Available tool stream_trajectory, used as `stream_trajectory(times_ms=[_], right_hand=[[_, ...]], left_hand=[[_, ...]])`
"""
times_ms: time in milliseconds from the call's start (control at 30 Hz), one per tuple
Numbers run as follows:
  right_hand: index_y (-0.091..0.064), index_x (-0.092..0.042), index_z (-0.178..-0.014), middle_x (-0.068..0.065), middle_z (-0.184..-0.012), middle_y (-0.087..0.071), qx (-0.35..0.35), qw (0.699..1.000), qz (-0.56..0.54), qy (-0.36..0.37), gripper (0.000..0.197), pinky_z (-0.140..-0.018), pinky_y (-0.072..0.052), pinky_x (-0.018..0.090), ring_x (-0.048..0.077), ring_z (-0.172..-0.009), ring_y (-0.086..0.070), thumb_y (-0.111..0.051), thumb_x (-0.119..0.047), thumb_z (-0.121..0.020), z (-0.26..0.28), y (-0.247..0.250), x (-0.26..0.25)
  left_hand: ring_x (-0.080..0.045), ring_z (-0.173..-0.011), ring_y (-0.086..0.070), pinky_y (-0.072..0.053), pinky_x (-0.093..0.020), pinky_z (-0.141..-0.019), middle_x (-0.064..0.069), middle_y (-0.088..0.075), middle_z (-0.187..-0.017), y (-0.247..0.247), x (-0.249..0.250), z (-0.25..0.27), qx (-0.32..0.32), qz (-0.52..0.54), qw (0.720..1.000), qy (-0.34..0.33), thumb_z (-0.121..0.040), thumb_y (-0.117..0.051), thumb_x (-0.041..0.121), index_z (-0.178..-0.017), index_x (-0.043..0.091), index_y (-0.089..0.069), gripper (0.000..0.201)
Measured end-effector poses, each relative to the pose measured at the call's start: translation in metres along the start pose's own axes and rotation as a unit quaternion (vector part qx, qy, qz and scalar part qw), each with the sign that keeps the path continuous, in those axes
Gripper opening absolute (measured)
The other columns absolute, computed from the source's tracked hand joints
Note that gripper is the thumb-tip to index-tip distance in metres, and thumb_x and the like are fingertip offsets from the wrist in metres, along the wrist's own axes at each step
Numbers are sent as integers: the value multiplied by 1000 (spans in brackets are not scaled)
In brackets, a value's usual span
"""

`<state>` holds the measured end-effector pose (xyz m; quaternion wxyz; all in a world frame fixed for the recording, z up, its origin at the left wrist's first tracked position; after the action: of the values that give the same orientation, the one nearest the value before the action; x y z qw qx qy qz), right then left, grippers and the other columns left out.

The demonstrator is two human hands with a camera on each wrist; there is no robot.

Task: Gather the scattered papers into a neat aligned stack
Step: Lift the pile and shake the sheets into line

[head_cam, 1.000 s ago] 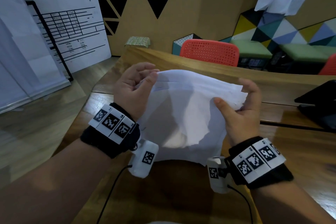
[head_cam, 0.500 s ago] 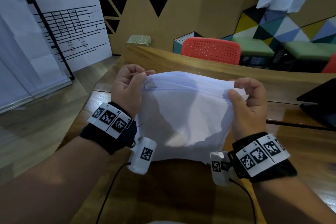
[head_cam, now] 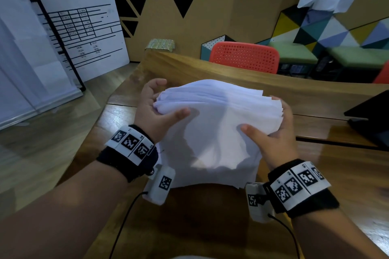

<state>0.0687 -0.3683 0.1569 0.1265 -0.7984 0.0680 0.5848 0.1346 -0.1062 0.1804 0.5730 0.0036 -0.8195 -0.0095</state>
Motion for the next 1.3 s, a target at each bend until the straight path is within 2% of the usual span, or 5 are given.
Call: stream_trajectory(times_ms=[100, 300, 700, 1133, 1300], right_hand=[[-46, -32, -113, -1, -117, -59, 24, 999, -21, -25, 72, -77, -56, 23, 16, -107, -61, -79, 0, -58, -6, 6, 10], [-46, -1, -130, 12, -116, -67, -110, 985, -61, -116, 96, -77, -56, 30, 24, -107, -66, -91, -12, -46, -9, -8, 22], [-48, -35, -109, -10, -90, -68, 37, 997, 7, 70, 61, -69, -58, 28, 8, -80, -65, -71, 7, -71, 0, -5, -31], [-67, -36, -85, -11, -88, -60, 68, 990, 102, 66, 29, -65, -51, 22, 2, -70, -57, -68, -7, -81, -10, -3, -45], [-41, -36, -134, -7, -140, -42, -33, 801, 588, 108, 82, -108, -25, 53, 19, -135, -34, -77, -50, -62, -12, -31, -82]], left_hand=[[7, -60, -64, -48, -8, -54, 10, -71, -68, -2, -15, 4, -2, 26, 998, 63, -64, -79, 5, -97, 10, -62, 38], [-4, -81, -69, -55, -20, -71, 5, -75, -84, -6, -20, -1, -131, 30, 989, 67, -46, -81, 29, -96, 14, -68, 53], [1, -86, -66, -52, -14, -68, 9, -69, -99, -7, 32, 6, -36, 22, 996, -76, -73, -68, 15, -103, 27, -58, 33], [3, -63, -60, -41, -2, -49, 21, -56, -69, -3, -21, 10, -24, -153, 983, 102, -67, -79, 33, -76, 33, -56, 25], [0, -70, -62, -40, -11, -64, 15, -55, -62, -42, 42, 9, -90, -316, 942, -73, -79, -60, 42, -83, 12, -68, 31]])
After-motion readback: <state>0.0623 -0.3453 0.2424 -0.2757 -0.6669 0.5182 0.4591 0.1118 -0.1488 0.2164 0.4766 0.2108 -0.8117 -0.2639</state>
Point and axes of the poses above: each hand's wrist, its own z-axis away from the middle knuckle, its own y-axis out of the back of the hand, x = y × z, the point moved 9 cm from there along -z, towards the middle knuckle
